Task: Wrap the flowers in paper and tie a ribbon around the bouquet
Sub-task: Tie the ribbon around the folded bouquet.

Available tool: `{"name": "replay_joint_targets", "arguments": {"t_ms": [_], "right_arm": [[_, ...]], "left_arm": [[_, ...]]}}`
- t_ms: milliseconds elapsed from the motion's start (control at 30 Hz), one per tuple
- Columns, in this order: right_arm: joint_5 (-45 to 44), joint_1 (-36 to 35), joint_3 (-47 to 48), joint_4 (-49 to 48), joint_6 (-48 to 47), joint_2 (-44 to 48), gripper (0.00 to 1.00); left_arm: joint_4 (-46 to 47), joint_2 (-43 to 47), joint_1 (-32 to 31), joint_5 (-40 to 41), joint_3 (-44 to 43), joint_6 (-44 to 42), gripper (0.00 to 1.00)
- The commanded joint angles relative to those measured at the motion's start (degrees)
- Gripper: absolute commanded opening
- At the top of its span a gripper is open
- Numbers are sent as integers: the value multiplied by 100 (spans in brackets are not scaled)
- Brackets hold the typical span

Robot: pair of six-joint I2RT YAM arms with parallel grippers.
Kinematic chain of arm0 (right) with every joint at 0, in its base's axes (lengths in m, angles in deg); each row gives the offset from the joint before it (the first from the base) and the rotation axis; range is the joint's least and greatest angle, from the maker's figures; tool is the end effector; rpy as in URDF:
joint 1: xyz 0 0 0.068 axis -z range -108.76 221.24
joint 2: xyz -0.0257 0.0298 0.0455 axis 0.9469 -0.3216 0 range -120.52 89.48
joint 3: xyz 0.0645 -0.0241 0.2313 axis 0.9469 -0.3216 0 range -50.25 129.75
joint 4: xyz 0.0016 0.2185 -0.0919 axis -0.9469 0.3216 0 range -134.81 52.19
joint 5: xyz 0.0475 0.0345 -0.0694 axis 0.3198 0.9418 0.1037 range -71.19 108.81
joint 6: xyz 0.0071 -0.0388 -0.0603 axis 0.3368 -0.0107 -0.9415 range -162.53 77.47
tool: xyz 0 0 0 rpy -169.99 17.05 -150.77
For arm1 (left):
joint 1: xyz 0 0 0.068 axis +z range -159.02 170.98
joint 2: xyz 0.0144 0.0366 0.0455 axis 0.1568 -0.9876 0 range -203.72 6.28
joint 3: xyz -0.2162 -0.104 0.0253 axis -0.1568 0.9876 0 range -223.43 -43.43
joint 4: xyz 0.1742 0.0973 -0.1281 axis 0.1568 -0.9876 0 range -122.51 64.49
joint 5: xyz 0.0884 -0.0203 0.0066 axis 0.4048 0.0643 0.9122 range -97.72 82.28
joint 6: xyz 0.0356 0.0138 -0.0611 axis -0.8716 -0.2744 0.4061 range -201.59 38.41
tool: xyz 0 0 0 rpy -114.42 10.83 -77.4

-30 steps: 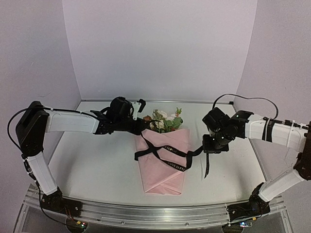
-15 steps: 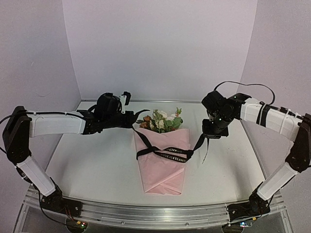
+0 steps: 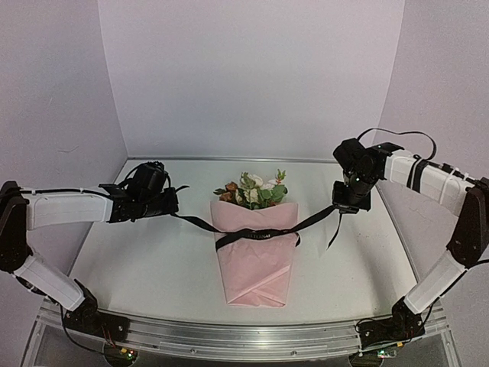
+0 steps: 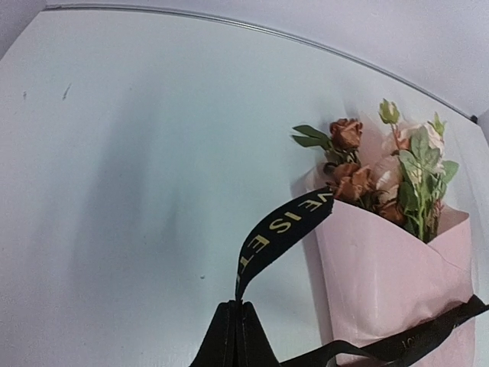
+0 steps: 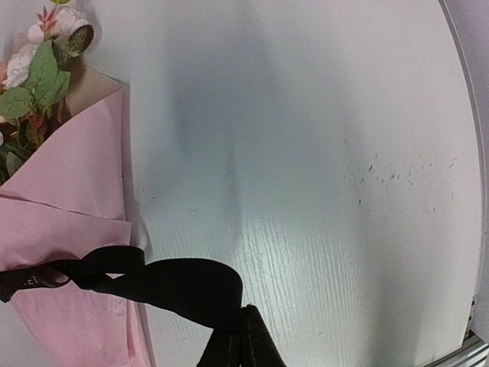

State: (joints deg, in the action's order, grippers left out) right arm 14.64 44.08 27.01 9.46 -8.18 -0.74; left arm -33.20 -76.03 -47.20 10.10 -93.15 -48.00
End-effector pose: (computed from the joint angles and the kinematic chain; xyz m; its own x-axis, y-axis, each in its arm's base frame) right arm 0.2681 0.1327 0.2312 -0.9201 0.1604 -0.3573 0.1077 0.9807 0.1630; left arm 0.2515 -0.1745 0.1909 -0.6473 -0.1610 -0.7450 0.0562 0.9647 -0.2573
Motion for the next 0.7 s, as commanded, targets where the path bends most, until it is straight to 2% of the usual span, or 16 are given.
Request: {"name": "replay_joint_targets", "arguments": {"t_ms": [0,200,567,667], "right_arm": [[-16,257,-224,118,122,-37,0],[-122,544,-443,109,179,-161,0],[-331,1269,-1083,53,505,-100,0],[-339,1450,-1260,26,608,-50,0]], "left_arm": [[-501,316,298,502,106,458,0],[-646,338,924,128,496,829,0],[-656,416,3004,-986,775,779,0],[-597,291,3327,-1057,742,776,0]]}}
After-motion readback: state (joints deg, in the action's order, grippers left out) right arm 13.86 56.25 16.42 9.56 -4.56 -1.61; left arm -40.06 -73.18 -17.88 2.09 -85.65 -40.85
